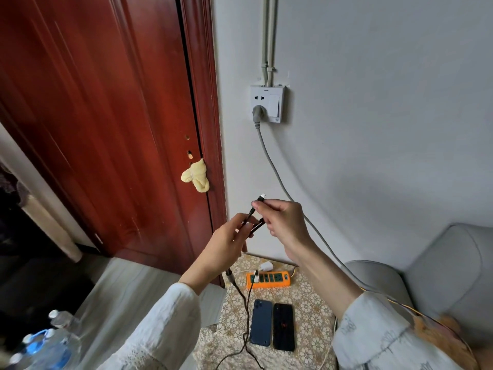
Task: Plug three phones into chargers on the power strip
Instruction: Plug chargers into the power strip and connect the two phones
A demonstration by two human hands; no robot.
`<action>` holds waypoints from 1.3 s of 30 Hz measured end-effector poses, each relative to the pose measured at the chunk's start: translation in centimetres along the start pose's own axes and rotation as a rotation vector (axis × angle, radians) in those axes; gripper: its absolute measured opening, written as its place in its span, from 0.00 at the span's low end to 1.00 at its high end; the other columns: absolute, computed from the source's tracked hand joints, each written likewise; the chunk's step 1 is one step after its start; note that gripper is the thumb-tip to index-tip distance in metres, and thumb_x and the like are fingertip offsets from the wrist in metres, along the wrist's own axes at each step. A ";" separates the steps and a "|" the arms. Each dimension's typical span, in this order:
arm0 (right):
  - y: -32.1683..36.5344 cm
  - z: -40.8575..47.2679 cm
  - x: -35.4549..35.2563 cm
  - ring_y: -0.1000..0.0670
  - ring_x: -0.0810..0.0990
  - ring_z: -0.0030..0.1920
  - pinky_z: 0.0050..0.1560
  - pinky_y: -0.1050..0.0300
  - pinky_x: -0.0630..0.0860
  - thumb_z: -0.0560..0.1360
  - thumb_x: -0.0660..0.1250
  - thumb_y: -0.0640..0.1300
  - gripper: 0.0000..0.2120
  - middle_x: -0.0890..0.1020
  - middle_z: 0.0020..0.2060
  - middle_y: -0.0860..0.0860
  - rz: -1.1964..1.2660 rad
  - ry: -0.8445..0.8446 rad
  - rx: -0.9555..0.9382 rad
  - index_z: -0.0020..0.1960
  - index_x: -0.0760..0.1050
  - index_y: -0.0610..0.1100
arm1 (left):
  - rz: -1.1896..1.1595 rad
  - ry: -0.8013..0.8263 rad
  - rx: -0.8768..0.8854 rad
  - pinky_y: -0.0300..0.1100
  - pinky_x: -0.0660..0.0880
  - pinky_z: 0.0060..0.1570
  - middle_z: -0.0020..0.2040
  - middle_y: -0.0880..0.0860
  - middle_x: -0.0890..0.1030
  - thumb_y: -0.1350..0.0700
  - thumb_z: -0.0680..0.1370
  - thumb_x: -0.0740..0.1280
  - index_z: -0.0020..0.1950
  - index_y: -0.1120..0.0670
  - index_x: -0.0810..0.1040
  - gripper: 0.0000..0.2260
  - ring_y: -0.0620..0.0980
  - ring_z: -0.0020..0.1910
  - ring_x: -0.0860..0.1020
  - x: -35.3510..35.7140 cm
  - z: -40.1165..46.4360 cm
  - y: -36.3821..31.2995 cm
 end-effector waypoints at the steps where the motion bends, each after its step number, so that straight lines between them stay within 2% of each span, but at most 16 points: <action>1: -0.1 0.0 0.0 0.52 0.57 0.25 0.27 0.59 0.57 0.72 0.69 0.44 0.15 0.61 0.23 0.49 0.011 0.025 0.010 0.38 0.76 0.31 | -0.044 -0.016 -0.004 0.32 0.71 0.31 0.34 0.46 0.75 0.56 0.80 0.56 0.46 0.51 0.74 0.08 0.38 0.26 0.73 -0.3 -0.1 0.0; 3: -0.2 0.0 0.0 0.54 0.57 0.23 0.23 0.63 0.56 0.72 0.70 0.45 0.11 0.60 0.22 0.53 0.016 0.102 0.038 0.40 0.81 0.36 | -0.106 -0.060 -0.017 0.28 0.70 0.34 0.34 0.46 0.75 0.54 0.80 0.57 0.38 0.49 0.75 0.12 0.39 0.31 0.74 -1.1 -0.3 0.1; 5: -0.4 -0.2 0.5 0.56 0.57 0.21 0.21 0.65 0.56 0.72 0.70 0.47 0.09 0.61 0.19 0.57 0.019 0.198 0.071 0.43 0.83 0.41 | -0.055 -0.090 -0.025 0.28 0.68 0.38 0.36 0.45 0.74 0.53 0.79 0.59 0.33 0.47 0.74 0.15 0.39 0.36 0.73 -1.5 -0.3 0.2; 7: -0.7 -0.2 0.9 0.56 0.57 0.21 0.21 0.65 0.55 0.73 0.69 0.47 0.10 0.61 0.19 0.57 0.018 0.239 0.087 0.45 0.82 0.40 | -0.058 -0.102 -0.027 0.29 0.67 0.37 0.33 0.43 0.74 0.54 0.79 0.60 0.32 0.46 0.74 0.15 0.38 0.34 0.73 -1.4 -0.4 0.5; 12: -3.2 -0.1 0.5 0.55 0.64 0.22 0.23 0.63 0.61 0.74 0.66 0.45 0.11 0.69 0.20 0.54 -0.019 0.198 0.141 0.43 0.81 0.37 | -0.189 -0.138 -0.155 0.29 0.65 0.27 0.29 0.49 0.72 0.62 0.79 0.58 0.46 0.56 0.79 0.10 0.40 0.24 0.67 -0.7 -1.2 4.1; 14: -5.6 -0.2 -0.1 0.56 0.67 0.21 0.23 0.64 0.66 0.74 0.65 0.46 0.12 0.72 0.21 0.54 -0.033 0.172 0.200 0.43 0.81 0.38 | -0.169 -0.167 -0.249 0.29 0.63 0.25 0.30 0.49 0.72 0.62 0.79 0.57 0.48 0.55 0.78 0.10 0.40 0.23 0.66 -0.3 -2.2 7.0; 17: -11.5 -0.7 -0.8 0.55 0.71 0.24 0.26 0.63 0.70 0.76 0.62 0.45 0.10 0.75 0.24 0.52 -0.037 0.116 0.336 0.43 0.81 0.42 | -0.137 -0.203 -0.365 0.30 0.61 0.24 0.29 0.48 0.70 0.61 0.79 0.58 0.48 0.51 0.78 0.10 0.39 0.22 0.65 1.1 -4.3 11.9; 22: -25.8 -2.6 -0.3 0.52 0.75 0.31 0.33 0.62 0.74 0.78 0.61 0.43 0.10 0.79 0.33 0.48 -0.174 0.149 0.671 0.50 0.78 0.38 | -0.137 -0.251 -0.579 0.28 0.63 0.24 0.27 0.50 0.71 0.62 0.78 0.61 0.50 0.59 0.80 0.08 0.41 0.22 0.67 4.8 -8.5 21.5; 25: -34.7 -2.5 0.8 0.51 0.76 0.32 0.34 0.60 0.75 0.78 0.60 0.42 0.10 0.78 0.34 0.47 -0.277 0.177 0.768 0.52 0.77 0.38 | -0.164 -0.231 -0.679 0.27 0.64 0.23 0.29 0.51 0.75 0.63 0.78 0.60 0.51 0.63 0.77 0.08 0.42 0.22 0.68 8.1 -10.4 27.7; 28: -42.9 -2.7 2.2 0.47 0.76 0.39 0.48 0.47 0.79 0.78 0.59 0.42 0.12 0.77 0.39 0.44 -0.415 0.219 0.820 0.53 0.77 0.36 | -0.205 -0.179 -0.752 0.27 0.65 0.24 0.31 0.52 0.77 0.64 0.78 0.59 0.51 0.64 0.76 0.07 0.40 0.21 0.71 11.8 -12.3 33.0; 30: -47.6 -3.1 3.5 0.45 0.75 0.42 0.56 0.40 0.76 0.77 0.59 0.44 0.15 0.76 0.40 0.43 -0.493 0.270 0.858 0.55 0.75 0.32 | -0.236 -0.159 -0.792 0.27 0.65 0.24 0.31 0.52 0.77 0.64 0.79 0.59 0.51 0.65 0.75 0.07 0.39 0.22 0.71 13.7 -13.4 35.9; 32: -51.5 -3.3 4.8 0.45 0.73 0.43 0.56 0.43 0.75 0.77 0.59 0.46 0.14 0.74 0.41 0.43 -0.573 0.315 0.877 0.49 0.75 0.34 | -0.239 -0.146 -0.831 0.26 0.65 0.23 0.32 0.51 0.78 0.63 0.79 0.59 0.51 0.62 0.75 0.07 0.39 0.22 0.72 15.0 -14.4 38.5; 34: -54.2 -3.3 5.9 0.47 0.71 0.45 0.48 0.54 0.71 0.77 0.59 0.48 0.13 0.72 0.44 0.43 -0.700 0.325 0.875 0.37 0.68 0.42 | -0.244 -0.131 -0.870 0.26 0.64 0.21 0.33 0.51 0.78 0.62 0.79 0.58 0.51 0.60 0.76 0.07 0.38 0.23 0.71 15.8 -15.2 40.4; 35: -55.1 -3.2 6.4 0.46 0.71 0.46 0.46 0.56 0.68 0.77 0.59 0.49 0.13 0.74 0.47 0.41 -0.756 0.300 0.874 0.37 0.67 0.42 | -0.252 -0.125 -0.882 0.25 0.64 0.22 0.33 0.51 0.78 0.62 0.79 0.58 0.51 0.60 0.76 0.07 0.38 0.23 0.71 15.9 -15.5 41.2; 37: -55.9 -3.3 7.0 0.40 0.73 0.53 0.52 0.51 0.71 0.76 0.61 0.51 0.18 0.73 0.58 0.37 -0.849 0.205 0.872 0.50 0.72 0.34 | -0.266 -0.123 -0.907 0.26 0.65 0.24 0.33 0.52 0.78 0.62 0.79 0.58 0.51 0.61 0.76 0.07 0.38 0.23 0.71 15.9 -16.0 42.5; 39: -55.7 -3.2 7.4 0.37 0.68 0.62 0.60 0.47 0.69 0.75 0.64 0.53 0.28 0.65 0.64 0.36 -0.923 0.133 0.859 0.62 0.66 0.31 | -0.276 -0.130 -0.940 0.27 0.65 0.24 0.33 0.51 0.78 0.61 0.79 0.58 0.51 0.60 0.75 0.07 0.38 0.23 0.71 15.7 -16.6 43.5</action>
Point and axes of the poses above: each hand's wrist, its own z-axis towards the middle knuckle, its own x-axis out of the palm, y = z × x, the point moved 7 cm from there along z, towards the middle knuckle
